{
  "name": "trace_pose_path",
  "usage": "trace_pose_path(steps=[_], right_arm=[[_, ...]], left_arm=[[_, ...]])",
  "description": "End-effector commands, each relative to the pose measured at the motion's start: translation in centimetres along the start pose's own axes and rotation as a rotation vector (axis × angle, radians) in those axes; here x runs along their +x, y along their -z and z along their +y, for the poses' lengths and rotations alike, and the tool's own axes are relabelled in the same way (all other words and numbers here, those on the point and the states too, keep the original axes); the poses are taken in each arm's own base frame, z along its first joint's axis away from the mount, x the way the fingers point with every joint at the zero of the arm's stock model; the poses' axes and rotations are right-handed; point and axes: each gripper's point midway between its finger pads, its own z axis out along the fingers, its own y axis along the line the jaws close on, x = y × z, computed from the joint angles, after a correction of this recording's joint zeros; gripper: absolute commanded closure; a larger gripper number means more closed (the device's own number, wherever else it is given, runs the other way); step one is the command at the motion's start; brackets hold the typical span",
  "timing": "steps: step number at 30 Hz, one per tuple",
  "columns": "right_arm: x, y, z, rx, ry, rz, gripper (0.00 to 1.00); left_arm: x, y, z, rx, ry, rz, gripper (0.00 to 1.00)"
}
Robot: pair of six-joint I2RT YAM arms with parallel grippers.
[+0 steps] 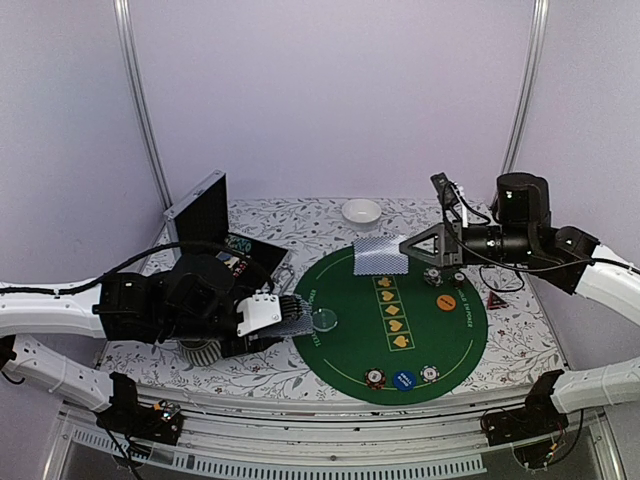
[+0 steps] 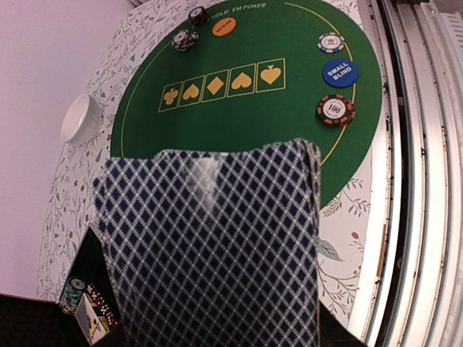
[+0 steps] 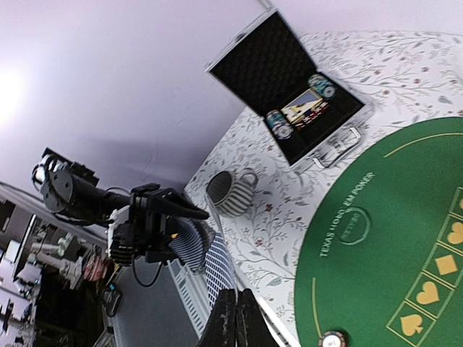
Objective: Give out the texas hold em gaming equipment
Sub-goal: Distribute the poker card in the big blind area.
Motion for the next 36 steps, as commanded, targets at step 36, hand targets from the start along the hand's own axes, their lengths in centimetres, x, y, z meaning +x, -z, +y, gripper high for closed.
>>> trace_pose_path(steps=[36], right_arm=[[6.4,2.4,-13.6,0.295,-0.179,0.114,0.98]], left_arm=[[0.1,-0.4,0.0,0.02,0.025,0.007,0.47]])
